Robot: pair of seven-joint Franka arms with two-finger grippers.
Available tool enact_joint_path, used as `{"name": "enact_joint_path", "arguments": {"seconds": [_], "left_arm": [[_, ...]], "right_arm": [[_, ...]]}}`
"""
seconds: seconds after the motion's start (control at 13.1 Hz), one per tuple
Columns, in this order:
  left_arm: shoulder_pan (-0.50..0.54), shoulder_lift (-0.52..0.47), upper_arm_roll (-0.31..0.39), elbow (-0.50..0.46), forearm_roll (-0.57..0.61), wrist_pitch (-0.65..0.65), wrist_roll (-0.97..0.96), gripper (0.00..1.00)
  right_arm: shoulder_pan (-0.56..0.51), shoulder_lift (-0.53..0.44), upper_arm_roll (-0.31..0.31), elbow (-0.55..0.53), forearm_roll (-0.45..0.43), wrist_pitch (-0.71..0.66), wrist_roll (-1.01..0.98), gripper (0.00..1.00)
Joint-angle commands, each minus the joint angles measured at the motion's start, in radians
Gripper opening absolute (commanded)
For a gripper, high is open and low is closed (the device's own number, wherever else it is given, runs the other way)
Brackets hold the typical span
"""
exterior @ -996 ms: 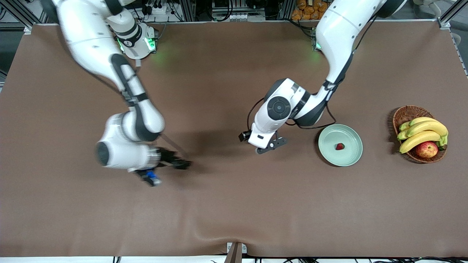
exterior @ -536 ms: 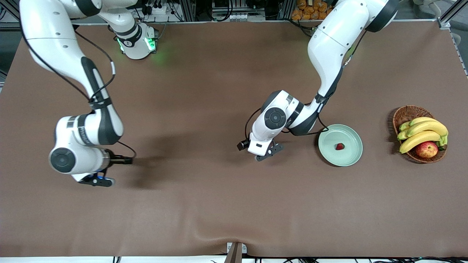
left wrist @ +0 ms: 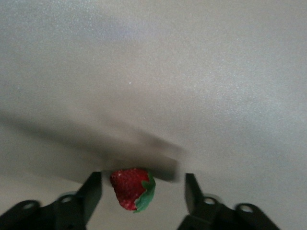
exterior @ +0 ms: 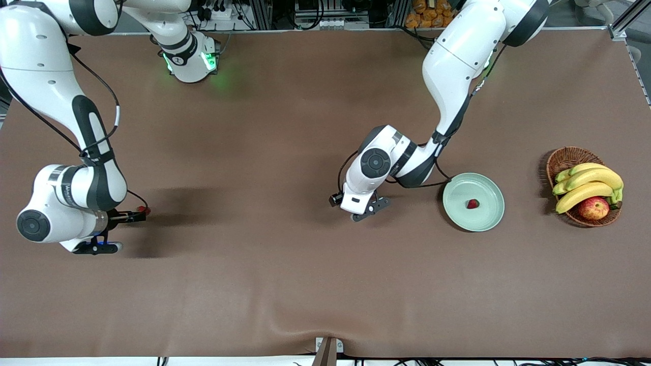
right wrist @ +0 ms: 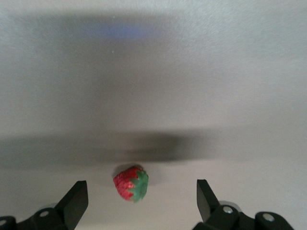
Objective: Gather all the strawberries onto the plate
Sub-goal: 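Grasp the last strawberry with the right gripper while the left holds one, then lower the second strawberry onto the plate and open the left gripper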
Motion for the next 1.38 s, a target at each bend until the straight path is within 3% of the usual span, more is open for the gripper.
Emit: {"name": "enact_joint_path", "arguments": {"seconds": [0.0, 0.15, 0.23, 0.38, 0.69, 0.92, 1.0, 1.15, 1.3], "left_arm": [[-0.011, 0.009, 0.012, 0.014, 0.04, -0.006, -0.023, 0.57], [-0.009, 0.009, 0.012, 0.014, 0.04, -0.007, -0.021, 0.49], [-0.009, 0.009, 0.012, 0.014, 0.04, -0.009, -0.021, 0.39], [-0.009, 0.002, 0.012, 0.005, 0.04, -0.012, -0.021, 0.0], [0.066, -0.132, 0.01, 0.008, 0.042, -0.205, 0.021, 0.0], [0.2, -0.232, 0.012, -0.028, 0.042, -0.4, 0.223, 0.0], [0.26, -0.263, 0.012, -0.065, 0.042, -0.423, 0.309, 0.0], [0.365, -0.313, 0.013, -0.145, 0.048, -0.443, 0.459, 0.0], [0.44, -0.332, 0.009, -0.22, 0.163, -0.435, 0.526, 0.0]], "right_arm": [[-0.005, 0.01, 0.019, -0.021, -0.012, 0.013, 0.0, 0.97], [-0.005, 0.016, 0.019, -0.026, -0.012, 0.01, -0.003, 0.81], [-0.005, 0.016, 0.019, -0.026, -0.012, 0.007, -0.014, 0.74], [-0.005, 0.016, 0.019, -0.027, -0.012, 0.001, -0.045, 0.49], [-0.005, 0.016, 0.019, -0.027, -0.012, -0.002, -0.049, 0.21], [0.015, 0.009, 0.023, -0.001, 0.002, -0.025, -0.043, 0.01], [0.041, 0.006, 0.031, 0.037, 0.026, -0.025, -0.042, 0.0], [0.128, -0.01, 0.031, 0.071, 0.167, -0.037, -0.039, 0.0], [0.229, -0.022, 0.031, 0.073, 0.448, -0.04, 0.009, 0.0]]}}
